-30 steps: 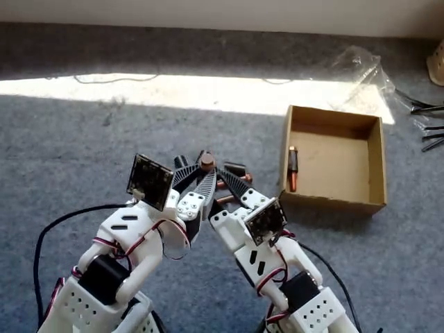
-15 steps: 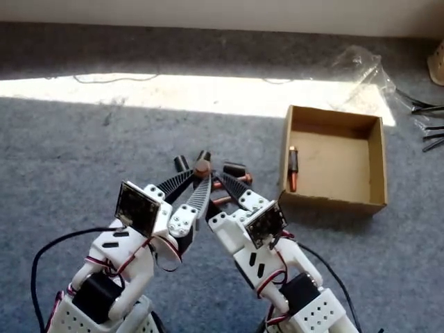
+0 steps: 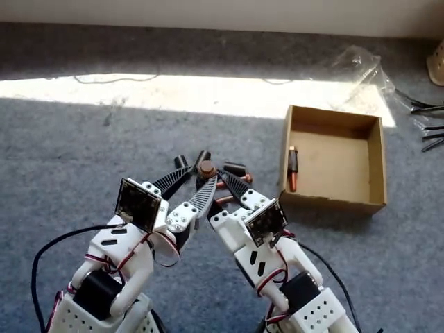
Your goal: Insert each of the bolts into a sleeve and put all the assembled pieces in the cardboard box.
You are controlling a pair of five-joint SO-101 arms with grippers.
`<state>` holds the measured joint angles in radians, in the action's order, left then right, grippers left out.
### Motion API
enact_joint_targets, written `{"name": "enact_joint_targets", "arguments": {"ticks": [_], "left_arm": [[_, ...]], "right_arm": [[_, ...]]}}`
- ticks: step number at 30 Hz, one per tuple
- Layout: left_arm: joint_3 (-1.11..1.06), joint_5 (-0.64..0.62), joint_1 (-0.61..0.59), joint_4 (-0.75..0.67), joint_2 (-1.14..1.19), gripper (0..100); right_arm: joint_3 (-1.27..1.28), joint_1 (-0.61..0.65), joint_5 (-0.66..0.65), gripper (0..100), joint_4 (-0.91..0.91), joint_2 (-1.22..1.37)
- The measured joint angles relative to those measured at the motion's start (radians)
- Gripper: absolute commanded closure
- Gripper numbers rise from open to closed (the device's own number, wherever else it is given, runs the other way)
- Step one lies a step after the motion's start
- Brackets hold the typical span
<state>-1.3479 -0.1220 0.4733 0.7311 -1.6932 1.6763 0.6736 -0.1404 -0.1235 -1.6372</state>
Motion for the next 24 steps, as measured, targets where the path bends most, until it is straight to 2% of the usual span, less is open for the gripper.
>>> {"name": "enact_joint_targets", "arguments": {"ticks": [6, 13, 15, 20, 24], "left_arm": [[0.0, 0.0, 0.002, 0.0, 0.005, 81], [0.034, 0.0, 0.002, 0.0, 0.005, 81], [0.078, 0.0, 0.0, 0.023, 0.005, 84], [0.184, 0.0, -0.149, 0.109, -0.008, 96], [0.221, 0.0, -0.275, 0.129, -0.008, 99]], "right_arm": [[0.0, 0.002, 0.0, 99.4, -0.002, 0.002], [0.0, 0.002, 0.0, 99.4, 0.0, 0.0], [0.0, 0.002, 0.0, 99.4, 0.0, 0.0], [0.0, -0.035, 0.0, 99.4, -0.003, 0.0], [0.0, -0.109, 0.0, 99.4, -0.005, 0.0]]}}
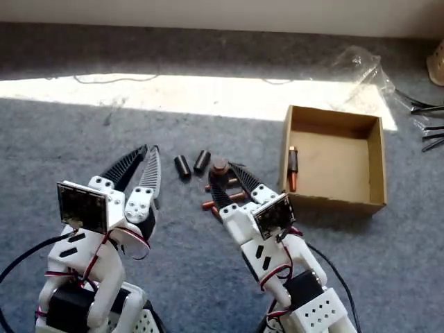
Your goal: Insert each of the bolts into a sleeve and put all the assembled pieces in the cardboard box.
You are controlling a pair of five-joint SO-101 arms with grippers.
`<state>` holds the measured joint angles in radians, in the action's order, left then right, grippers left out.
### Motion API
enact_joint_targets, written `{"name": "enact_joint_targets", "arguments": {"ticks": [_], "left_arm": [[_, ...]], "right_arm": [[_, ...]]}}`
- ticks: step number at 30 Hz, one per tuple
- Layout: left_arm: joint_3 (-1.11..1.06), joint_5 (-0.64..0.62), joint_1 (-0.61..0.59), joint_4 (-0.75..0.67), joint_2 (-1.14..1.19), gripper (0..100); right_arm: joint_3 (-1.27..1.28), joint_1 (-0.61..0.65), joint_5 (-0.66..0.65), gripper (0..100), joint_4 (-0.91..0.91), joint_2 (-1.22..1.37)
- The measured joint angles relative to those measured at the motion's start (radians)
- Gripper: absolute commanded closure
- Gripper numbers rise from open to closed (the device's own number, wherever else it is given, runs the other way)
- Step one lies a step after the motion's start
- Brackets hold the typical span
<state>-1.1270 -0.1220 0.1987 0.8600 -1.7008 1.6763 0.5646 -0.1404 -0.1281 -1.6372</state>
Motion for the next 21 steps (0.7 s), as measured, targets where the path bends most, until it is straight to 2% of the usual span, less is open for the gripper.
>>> {"name": "enact_joint_targets", "arguments": {"ticks": [12, 18, 21], "left_arm": [[-0.057, 0.0, -0.293, 0.0, 0.0, 99], [-0.057, 0.0, -0.354, 0.008, -0.017, 99], [-0.057, 0.0, -0.354, 0.055, -0.112, 99]], "right_arm": [[0.0, -0.163, 0.0, 99.4, -0.009, 0.0], [-0.012, -0.233, 0.0, 99.4, -0.252, 0.0], [-0.051, -0.269, 0.0, 99.4, -0.374, 0.002]]}}
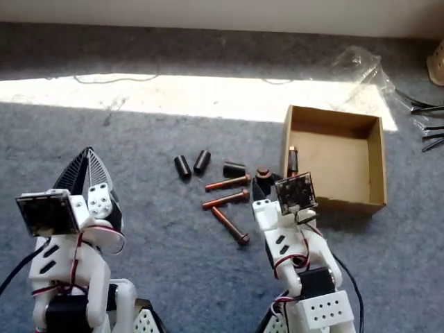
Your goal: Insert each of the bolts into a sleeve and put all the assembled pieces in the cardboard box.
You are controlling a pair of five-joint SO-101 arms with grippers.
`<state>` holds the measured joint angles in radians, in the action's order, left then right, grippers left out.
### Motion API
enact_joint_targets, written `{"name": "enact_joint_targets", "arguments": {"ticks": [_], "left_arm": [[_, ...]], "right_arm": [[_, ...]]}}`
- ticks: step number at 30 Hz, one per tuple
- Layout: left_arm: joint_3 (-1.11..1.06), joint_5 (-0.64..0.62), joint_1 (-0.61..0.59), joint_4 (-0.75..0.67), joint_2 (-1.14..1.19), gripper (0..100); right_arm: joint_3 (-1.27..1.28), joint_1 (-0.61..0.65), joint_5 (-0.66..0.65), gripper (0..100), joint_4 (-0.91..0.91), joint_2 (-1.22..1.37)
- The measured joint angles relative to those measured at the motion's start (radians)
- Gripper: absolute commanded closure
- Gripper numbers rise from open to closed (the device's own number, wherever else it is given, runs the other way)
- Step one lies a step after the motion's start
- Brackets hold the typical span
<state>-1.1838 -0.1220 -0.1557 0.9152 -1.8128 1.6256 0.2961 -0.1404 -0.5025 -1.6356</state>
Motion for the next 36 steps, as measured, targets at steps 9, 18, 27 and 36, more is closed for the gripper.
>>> {"name": "enact_joint_targets", "arguments": {"ticks": [9, 18, 27, 36], "left_arm": [[-0.017, 0.11, 0.084, 0.04, 0.0, 99], [-0.187, 0.247, 0.187, 0.123, 0.006, 99], [-0.338, 0.249, 0.187, 0.123, 0.009, 99], [-0.471, 0.249, 0.066, 0.123, 0.006, 99]], "right_arm": [[-0.207, -0.103, 0.0, 99.4, -0.198, -0.002], [-0.457, -0.199, -0.006, 99.3, -0.385, -0.002], [-0.497, -0.203, -0.052, 99.3, -0.417, 0.074], [-0.717, -0.292, -0.054, 99.3, -0.419, 0.528]]}}
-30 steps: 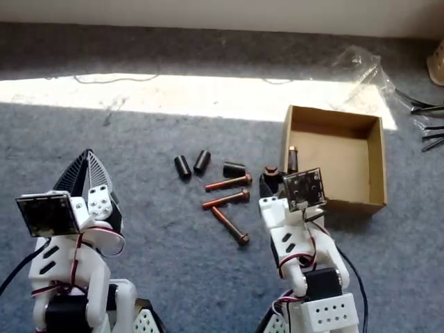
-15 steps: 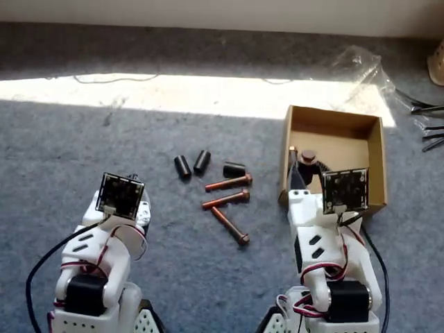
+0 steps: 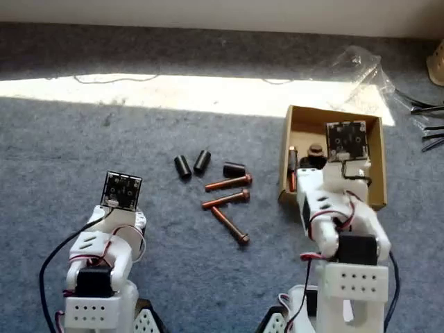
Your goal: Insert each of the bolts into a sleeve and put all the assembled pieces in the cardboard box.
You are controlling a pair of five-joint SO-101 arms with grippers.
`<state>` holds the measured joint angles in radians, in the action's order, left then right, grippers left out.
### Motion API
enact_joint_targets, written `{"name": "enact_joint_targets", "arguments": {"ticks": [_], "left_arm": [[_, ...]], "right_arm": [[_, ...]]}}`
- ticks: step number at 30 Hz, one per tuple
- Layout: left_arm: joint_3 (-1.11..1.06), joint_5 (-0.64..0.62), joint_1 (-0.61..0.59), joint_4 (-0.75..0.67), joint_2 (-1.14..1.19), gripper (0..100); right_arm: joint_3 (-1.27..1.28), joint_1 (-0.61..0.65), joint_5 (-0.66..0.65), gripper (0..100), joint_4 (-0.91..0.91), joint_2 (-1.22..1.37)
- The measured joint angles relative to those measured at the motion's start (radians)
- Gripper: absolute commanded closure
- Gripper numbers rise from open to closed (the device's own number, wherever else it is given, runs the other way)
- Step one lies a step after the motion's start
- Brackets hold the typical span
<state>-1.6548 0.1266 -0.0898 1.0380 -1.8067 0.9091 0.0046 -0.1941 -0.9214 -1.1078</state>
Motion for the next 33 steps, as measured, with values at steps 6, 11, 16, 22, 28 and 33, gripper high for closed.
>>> {"name": "enact_joint_targets", "arguments": {"ticks": [6, 11, 16, 22, 28, 33], "left_arm": [[-0.018, 0.0, -0.026, 0.049, 0.0, 98], [-0.018, 0.0, -0.028, 0.135, 0.0, 98], [-0.018, 0.002, -0.028, 0.195, 0.0, 98], [-0.018, 0.002, -0.028, 0.258, 0.0, 98], [-0.018, 0.002, -0.028, 0.27, 0.0, 99], [-0.018, 0.002, -0.028, 0.27, 0.0, 99]], "right_arm": [[-0.161, -0.035, 0.0, 99.3, 0.0, 0.334], [-0.264, -0.035, 0.0, 99.3, 0.0, 0.563], [-0.35, -0.035, -0.002, 99.3, 0.002, 0.735], [-0.45, -0.035, -0.002, 99.3, 0.002, 0.916], [-0.56, -0.035, -0.002, 99.3, 0.002, 1.068], [-0.634, -0.035, -0.002, 99.0, 0.002, 1.172]]}}
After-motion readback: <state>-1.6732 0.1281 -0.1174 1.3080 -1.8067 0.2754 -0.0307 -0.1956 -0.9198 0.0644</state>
